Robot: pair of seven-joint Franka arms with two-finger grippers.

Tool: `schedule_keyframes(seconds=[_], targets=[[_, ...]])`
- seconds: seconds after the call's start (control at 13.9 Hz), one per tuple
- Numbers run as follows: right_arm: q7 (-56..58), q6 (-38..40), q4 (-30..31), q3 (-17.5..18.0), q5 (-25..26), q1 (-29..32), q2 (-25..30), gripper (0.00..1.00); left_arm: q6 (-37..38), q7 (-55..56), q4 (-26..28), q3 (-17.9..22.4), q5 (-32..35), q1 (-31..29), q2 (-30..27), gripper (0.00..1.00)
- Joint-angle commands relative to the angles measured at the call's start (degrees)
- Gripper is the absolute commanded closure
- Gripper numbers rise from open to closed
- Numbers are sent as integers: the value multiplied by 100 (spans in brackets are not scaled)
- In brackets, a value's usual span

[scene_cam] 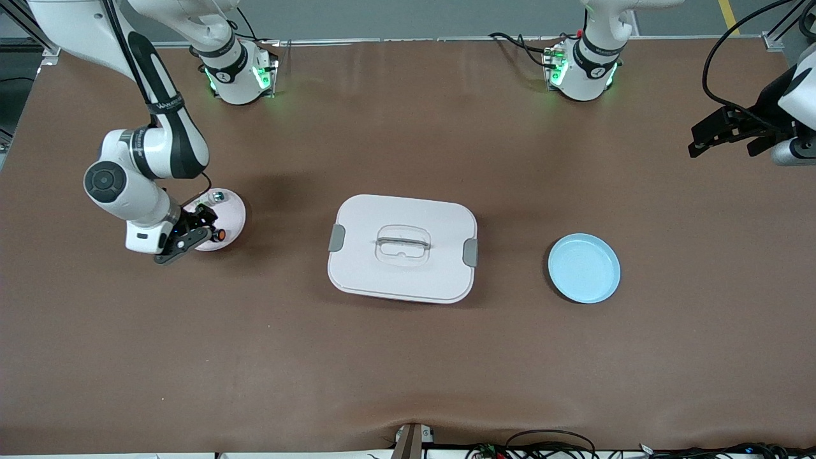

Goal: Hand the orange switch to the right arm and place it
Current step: 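Lower the switch onto the pink-white dish and open the right gripper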

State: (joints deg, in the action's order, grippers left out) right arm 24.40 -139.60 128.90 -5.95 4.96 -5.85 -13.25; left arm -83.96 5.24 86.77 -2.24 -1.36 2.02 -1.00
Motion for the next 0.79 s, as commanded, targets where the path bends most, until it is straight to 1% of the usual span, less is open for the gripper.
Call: schedule_keyframes(seconds=[0.0, 0.14, 0.29, 0.36, 0.5, 0.57, 0.72], targets=[[-1749, 319, 39, 32, 163, 49, 523, 0, 38, -102, -143, -5, 84, -9, 65, 0], [-2446, 469, -84, 24, 163, 49, 691, 0, 38, -102, -143, -5, 84, -18, 65, 0], [-2458, 643, -373, -11, 163, 67, 692, 0, 38, -102, -143, 4, 84, -18, 65, 0], [-2467, 967, -549, -3, 163, 76, 727, 0, 38, -102, -143, 4, 84, -18, 65, 0], [-2537, 1958, -1197, 23, 137, 23, 771, 0, 38, -102, -134, 4, 84, -18, 65, 0], [-2554, 2268, -1418, 41, 102, -3, 780, 0, 38, -102, -143, 4, 84, -26, 65, 0], [-2555, 2446, -1552, 41, 76, -21, 824, 0, 38, -102, -143, -4, 84, -18, 65, 0]])
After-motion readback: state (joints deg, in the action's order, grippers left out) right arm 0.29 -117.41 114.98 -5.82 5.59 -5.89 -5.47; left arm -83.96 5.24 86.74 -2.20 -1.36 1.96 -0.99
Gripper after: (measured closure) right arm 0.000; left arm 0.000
